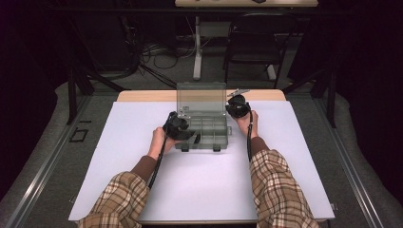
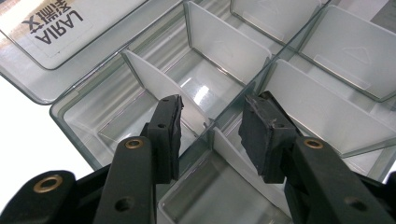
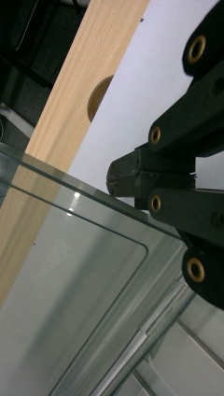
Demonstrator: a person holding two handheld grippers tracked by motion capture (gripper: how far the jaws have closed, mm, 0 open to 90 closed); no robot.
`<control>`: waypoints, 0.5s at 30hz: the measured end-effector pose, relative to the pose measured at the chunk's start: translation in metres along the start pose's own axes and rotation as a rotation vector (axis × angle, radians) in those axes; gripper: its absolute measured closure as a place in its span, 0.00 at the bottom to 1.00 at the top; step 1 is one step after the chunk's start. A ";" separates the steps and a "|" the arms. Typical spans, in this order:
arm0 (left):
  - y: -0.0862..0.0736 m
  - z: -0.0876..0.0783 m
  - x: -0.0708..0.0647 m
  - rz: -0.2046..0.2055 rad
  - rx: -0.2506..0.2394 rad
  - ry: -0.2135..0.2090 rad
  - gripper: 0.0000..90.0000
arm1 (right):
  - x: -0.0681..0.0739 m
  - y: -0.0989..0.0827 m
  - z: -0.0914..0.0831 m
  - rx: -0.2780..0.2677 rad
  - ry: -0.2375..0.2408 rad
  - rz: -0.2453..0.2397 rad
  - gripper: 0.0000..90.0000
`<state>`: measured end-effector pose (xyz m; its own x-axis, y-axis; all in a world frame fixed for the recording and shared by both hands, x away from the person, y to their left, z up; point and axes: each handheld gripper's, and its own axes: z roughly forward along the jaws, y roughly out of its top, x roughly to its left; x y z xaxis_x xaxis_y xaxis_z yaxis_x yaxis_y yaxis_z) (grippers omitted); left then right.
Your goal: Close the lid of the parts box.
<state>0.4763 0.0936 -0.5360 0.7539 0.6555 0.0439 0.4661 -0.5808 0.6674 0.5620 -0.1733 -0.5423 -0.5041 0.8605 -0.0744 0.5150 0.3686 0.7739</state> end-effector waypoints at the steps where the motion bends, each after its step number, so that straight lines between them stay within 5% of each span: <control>1: 0.000 0.000 0.000 -0.001 -0.001 0.000 0.65 | 0.000 0.000 0.000 0.003 -0.003 -0.003 1.00; 15: 0.000 0.000 -0.001 -0.010 -0.001 0.004 0.65 | 0.000 0.002 -0.004 -0.044 -0.002 -0.004 1.00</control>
<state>0.4759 0.0931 -0.5362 0.7472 0.6633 0.0406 0.4729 -0.5736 0.6688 0.5602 -0.1744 -0.5380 -0.5050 0.8595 -0.0788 0.4818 0.3564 0.8005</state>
